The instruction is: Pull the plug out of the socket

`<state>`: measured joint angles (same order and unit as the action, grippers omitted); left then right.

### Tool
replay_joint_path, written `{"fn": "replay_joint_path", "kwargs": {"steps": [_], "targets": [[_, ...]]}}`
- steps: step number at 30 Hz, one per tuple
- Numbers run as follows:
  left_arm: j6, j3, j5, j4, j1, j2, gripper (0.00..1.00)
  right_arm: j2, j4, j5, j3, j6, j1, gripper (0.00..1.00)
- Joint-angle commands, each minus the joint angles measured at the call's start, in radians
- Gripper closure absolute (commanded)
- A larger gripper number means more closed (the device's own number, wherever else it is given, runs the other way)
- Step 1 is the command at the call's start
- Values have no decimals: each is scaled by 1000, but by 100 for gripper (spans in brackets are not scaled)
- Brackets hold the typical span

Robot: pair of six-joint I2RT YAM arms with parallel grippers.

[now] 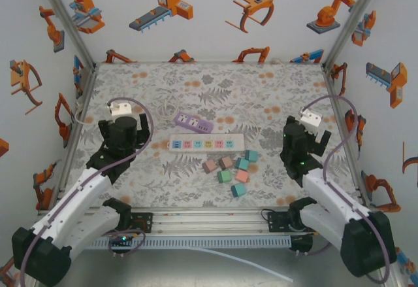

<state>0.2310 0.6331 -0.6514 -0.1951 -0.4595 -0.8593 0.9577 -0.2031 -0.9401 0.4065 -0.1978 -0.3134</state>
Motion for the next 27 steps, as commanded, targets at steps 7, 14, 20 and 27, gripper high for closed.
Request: {"fn": "replay_joint_path", "kwargs": {"steps": [7,14,20,27], "targets": [[-89,-146,5,330,175,-128,3,419,-451,209,4,116,159,1],[-91,-216,150,538,271,-243,3,519,-610,509,-13,109,251,2],[-112,-272,257,728,321,-321,3,597,-792,727,-74,141,296,3],[-152,-252,331,876,363,-481,3,589,-729,658,-51,110,298,1]]}}
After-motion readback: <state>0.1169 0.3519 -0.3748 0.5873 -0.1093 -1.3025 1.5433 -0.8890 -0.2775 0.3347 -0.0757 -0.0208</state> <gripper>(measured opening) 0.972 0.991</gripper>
